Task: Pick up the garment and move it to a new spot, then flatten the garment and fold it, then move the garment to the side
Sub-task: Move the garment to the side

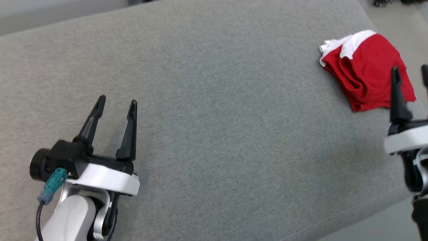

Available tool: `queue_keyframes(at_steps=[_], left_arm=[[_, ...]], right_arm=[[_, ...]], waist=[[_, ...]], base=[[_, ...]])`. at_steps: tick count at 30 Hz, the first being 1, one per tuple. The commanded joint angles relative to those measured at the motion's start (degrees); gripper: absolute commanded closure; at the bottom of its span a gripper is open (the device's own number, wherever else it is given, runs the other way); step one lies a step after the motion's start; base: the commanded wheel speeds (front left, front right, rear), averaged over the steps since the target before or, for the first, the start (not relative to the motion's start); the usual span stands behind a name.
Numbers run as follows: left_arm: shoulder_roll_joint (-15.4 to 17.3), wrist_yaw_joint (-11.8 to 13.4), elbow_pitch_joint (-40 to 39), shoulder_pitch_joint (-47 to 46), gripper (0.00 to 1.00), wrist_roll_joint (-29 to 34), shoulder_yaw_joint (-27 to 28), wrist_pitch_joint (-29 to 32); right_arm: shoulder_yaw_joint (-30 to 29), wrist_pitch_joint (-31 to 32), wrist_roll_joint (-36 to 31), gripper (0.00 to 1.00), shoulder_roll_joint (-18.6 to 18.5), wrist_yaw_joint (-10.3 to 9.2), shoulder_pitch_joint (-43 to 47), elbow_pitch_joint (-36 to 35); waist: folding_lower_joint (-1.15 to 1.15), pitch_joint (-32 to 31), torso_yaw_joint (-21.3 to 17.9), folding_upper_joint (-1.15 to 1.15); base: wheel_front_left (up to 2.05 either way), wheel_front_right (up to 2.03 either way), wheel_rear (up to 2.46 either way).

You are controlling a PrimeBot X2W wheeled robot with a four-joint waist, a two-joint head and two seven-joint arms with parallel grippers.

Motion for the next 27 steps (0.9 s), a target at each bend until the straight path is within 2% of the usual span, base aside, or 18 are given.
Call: queue_keyframes(at_steps=[1,6,11,18,27], left_arm=[[-0.02,0.34,0.29,1.06,0.0,-0.51,0.4,-0.49],[-1.33,0.79,1.23,4.02,0.0,-1.91,0.95,-1.99],[-2.17,1.63,1.46,6.64,0.0,-2.61,1.51,-2.88],[-2.71,2.05,2.12,9.95,0.0,-3.6,2.93,-3.7],[-2.19,1.73,1.93,16.07,0.0,-4.85,5.18,-4.18]], right_arm=[[-0.51,-0.32,-0.78,0.0,0.85,-0.01,2.02,-1.72],[-1.01,-0.33,-2.99,0.0,5.14,-0.01,8.64,-7.68],[-0.38,0.64,-4.91,0.0,7.78,-0.01,12.84,-11.37],[-0.44,2.97,-6.78,0.0,9.27,-0.01,16.44,-14.21],[-0.4,5.51,-8.15,0.0,9.6,-0.01,21.01,-16.67]], waist=[[0.0,-2.77,2.45,0.0],[0.0,-6.4,5.94,0.0],[0.0,-8.71,9.56,0.0],[0.0,-11.89,14.25,0.0],[0.0,-16.69,17.41,0.0]], base=[[0.0,0.0,0.0],[0.0,0.0,0.0],[0.0,0.0,0.0],[0.0,0.0,0.0],[0.0,0.0,0.0]])
